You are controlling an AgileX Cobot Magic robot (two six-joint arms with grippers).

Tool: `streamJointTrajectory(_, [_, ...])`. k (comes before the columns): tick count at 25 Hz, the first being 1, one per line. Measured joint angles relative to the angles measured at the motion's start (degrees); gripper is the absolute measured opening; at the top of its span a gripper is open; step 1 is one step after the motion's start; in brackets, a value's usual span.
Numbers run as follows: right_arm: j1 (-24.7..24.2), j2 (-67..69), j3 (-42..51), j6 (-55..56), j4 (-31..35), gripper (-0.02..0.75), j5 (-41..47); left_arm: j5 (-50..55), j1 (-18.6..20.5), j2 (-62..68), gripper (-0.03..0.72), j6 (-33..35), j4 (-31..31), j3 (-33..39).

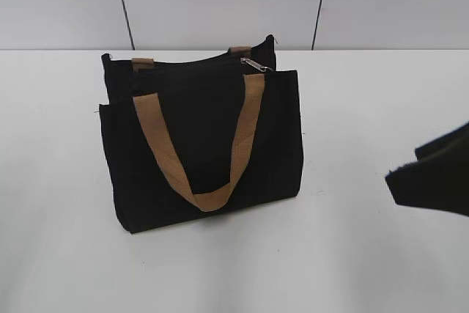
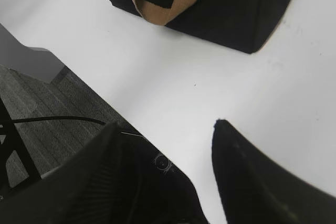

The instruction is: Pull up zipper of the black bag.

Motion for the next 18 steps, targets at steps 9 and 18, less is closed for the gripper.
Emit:
streamJointTrajectory(9, [0.0,-26.08,10.68,15.77,-12.6,0.432,2.77,8.01,0.0,-10.58,0.362,-0.16,-0.13,0.0])
streamJointTrajectory(18, [0.0,-49.78,11.02,27.88,-28.41,0.432,16.68,12.19,0.05,-22.3,0.362,-0.16,-0.09,-0.02])
